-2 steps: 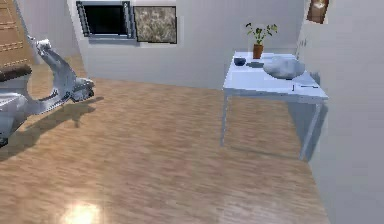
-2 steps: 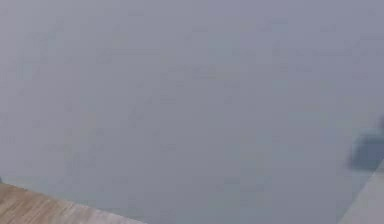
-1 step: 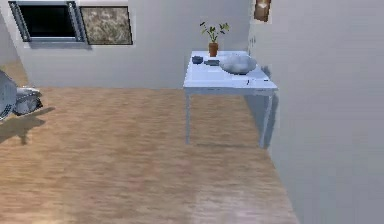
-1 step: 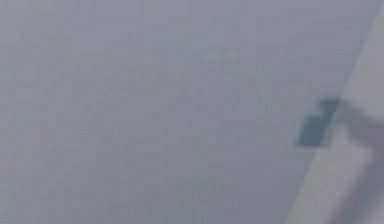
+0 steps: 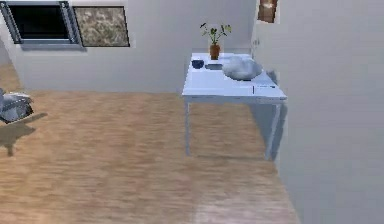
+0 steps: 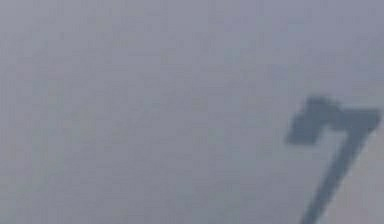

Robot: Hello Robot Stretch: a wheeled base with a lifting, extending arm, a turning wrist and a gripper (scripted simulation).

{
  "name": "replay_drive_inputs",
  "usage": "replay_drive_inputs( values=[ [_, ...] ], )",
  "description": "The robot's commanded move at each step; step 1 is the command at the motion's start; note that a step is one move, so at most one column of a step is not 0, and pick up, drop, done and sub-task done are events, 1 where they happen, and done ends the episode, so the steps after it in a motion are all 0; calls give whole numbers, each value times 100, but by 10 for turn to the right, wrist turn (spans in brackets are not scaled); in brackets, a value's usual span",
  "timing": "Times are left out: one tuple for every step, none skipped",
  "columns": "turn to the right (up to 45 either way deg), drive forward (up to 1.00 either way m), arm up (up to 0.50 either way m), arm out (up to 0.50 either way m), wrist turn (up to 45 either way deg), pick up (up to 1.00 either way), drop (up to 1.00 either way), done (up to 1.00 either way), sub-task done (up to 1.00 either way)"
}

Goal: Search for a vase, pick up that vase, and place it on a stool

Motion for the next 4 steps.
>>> replay_drive_inputs(
  values=[
    [-240,0,0,0,0,0,0,0,0],
    [0,100,0,0,0,0,0,0,0],
    [-30,0,0,0,0,0,0,0,0],
    [0,55,0,0,0,0,0,0,0]
  ],
)
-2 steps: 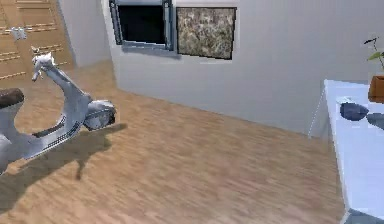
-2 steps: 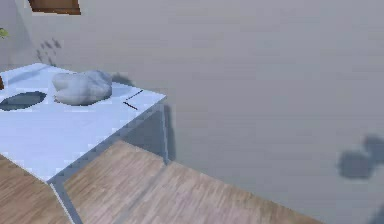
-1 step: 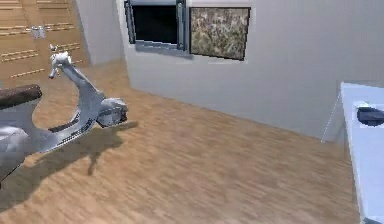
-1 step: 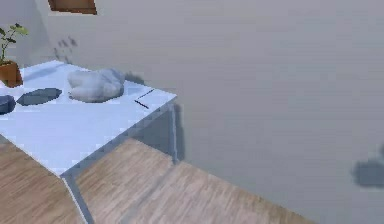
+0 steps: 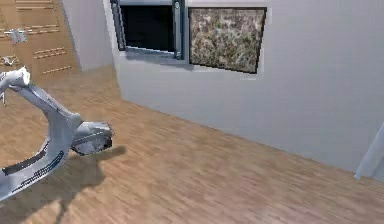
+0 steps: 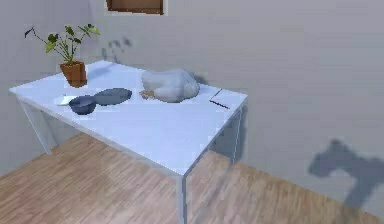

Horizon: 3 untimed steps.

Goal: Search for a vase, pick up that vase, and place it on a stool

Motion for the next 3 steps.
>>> replay_drive_inputs(
  values=[
    [270,0,0,0,0,0,0,0,0],
    [0,65,0,0,0,0,0,0,0],
    [-360,0,0,0,0,0,0,0,0]
  ],
)
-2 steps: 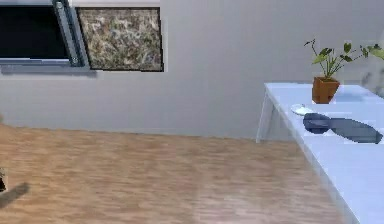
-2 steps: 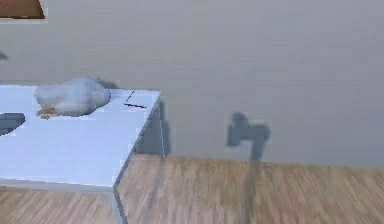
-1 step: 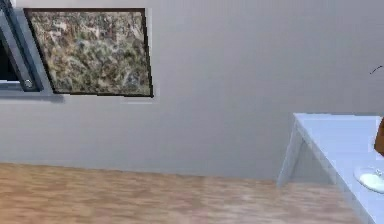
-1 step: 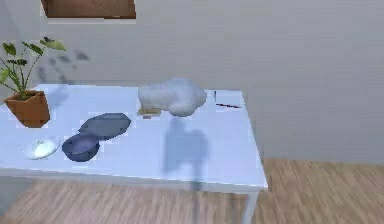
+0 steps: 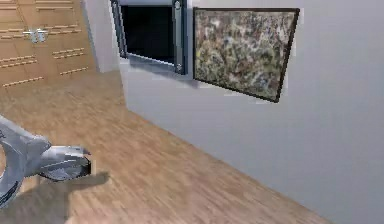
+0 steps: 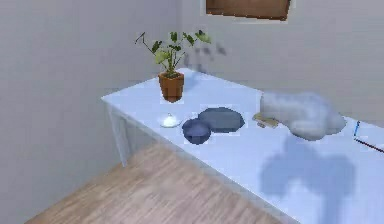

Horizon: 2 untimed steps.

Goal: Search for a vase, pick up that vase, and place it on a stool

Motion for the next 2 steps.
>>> replay_drive_inputs(
  values=[
    [450,0,0,0,0,0,0,0,0],
    [90,0,0,0,0,0,0,0,0]
  ],
)
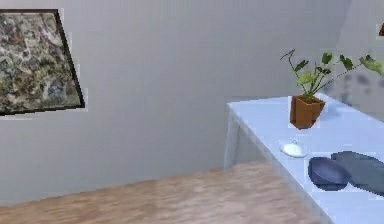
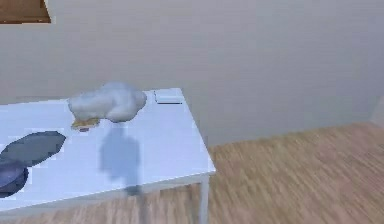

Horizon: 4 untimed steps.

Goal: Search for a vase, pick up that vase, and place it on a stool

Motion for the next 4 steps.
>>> replay_drive_inputs(
  values=[
    [0,100,0,0,0,0,0,0,0],
    [270,0,0,0,0,0,0,0,0],
    [0,10,0,0,0,0,0,0,0],
    [0,0,50,0,0,0,0,0,0]
  ],
)
